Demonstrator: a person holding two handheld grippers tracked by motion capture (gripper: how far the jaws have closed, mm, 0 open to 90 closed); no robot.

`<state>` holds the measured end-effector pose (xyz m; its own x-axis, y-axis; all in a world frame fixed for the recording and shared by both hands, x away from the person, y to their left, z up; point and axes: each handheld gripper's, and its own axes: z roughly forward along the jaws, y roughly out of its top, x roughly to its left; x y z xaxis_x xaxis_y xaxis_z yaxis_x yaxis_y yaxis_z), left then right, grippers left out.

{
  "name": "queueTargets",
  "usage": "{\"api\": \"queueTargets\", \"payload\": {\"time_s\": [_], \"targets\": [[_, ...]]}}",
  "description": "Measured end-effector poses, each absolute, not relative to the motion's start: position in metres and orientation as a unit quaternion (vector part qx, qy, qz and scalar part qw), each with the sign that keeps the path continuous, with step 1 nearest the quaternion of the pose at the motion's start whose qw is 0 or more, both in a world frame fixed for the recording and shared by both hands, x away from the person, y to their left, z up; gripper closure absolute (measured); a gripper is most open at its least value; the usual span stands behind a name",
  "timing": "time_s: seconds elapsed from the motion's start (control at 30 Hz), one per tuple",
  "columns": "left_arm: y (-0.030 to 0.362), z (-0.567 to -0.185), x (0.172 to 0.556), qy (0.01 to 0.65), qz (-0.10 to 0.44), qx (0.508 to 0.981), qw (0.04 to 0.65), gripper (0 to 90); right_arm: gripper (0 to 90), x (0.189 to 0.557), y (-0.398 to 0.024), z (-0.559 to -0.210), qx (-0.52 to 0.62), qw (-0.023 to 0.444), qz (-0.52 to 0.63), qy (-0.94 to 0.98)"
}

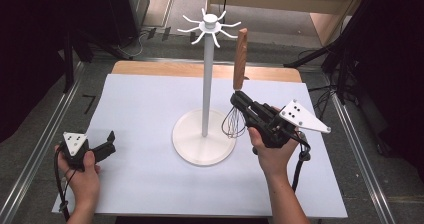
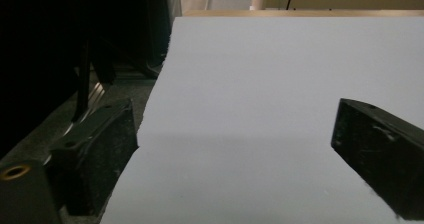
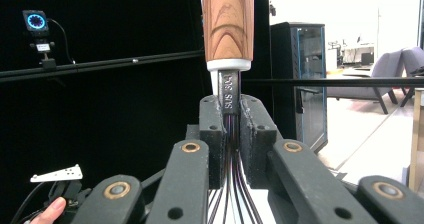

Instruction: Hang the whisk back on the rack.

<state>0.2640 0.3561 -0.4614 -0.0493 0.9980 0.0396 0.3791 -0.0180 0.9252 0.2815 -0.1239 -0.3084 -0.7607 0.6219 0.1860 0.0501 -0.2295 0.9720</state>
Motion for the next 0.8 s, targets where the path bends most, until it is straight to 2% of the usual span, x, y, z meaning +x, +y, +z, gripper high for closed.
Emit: {"api": "queueTargets", "payload": {"time_s": [0.8], "targets": [[0.357,-0.462,0.264,0.595,0.415,0.577,0.375,6.7,83.1,0.290,-0.112,-0.313,0.285,0.188,0.729,0.593]]}}
